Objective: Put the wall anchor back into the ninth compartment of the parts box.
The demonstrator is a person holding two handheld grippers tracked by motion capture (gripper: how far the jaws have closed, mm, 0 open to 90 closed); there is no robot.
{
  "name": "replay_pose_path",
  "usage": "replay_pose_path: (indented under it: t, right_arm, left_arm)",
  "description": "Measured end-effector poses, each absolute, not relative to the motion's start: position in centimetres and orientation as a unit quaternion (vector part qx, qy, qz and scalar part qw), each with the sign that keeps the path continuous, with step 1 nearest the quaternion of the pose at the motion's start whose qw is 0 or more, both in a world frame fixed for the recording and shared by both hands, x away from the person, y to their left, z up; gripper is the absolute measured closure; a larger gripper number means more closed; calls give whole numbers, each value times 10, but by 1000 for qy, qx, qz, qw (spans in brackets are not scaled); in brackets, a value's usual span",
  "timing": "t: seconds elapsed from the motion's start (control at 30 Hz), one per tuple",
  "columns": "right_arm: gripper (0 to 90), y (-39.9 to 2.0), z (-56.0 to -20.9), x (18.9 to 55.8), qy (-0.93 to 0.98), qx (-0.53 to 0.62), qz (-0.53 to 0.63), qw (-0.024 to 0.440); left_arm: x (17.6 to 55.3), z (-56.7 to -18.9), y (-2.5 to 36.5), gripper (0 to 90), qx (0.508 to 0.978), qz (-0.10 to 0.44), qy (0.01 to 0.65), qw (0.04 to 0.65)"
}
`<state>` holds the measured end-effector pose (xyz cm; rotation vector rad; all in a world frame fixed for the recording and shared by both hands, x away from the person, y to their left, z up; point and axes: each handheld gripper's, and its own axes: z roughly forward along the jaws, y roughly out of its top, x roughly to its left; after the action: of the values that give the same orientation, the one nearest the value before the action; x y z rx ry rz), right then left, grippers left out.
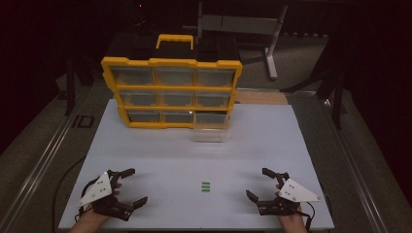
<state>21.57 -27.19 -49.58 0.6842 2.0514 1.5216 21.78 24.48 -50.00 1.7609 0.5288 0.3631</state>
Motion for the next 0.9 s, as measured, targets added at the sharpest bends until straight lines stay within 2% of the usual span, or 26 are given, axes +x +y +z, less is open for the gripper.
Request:
replay_pose_path:
  t: [0.17,0.67,0.7,0.8,0.9]
  right_arm:
    - [96,-271,-494,215,747,253,563,246]
    - [96,-271,-491,215,742,250,573,242]
    - [96,-271,-491,216,743,249,572,243]
    - [96,-270,-491,215,743,248,573,241]
    - [96,-270,-491,215,744,247,573,240]
  left_arm:
    - [221,-481,243,1,751,150,221,604]
    - [237,-430,214,1,782,112,169,589]
    - [244,-418,201,1,793,91,157,582]
    - [250,-409,188,1,800,72,147,577]
    - [255,-404,176,1,804,74,132,575]
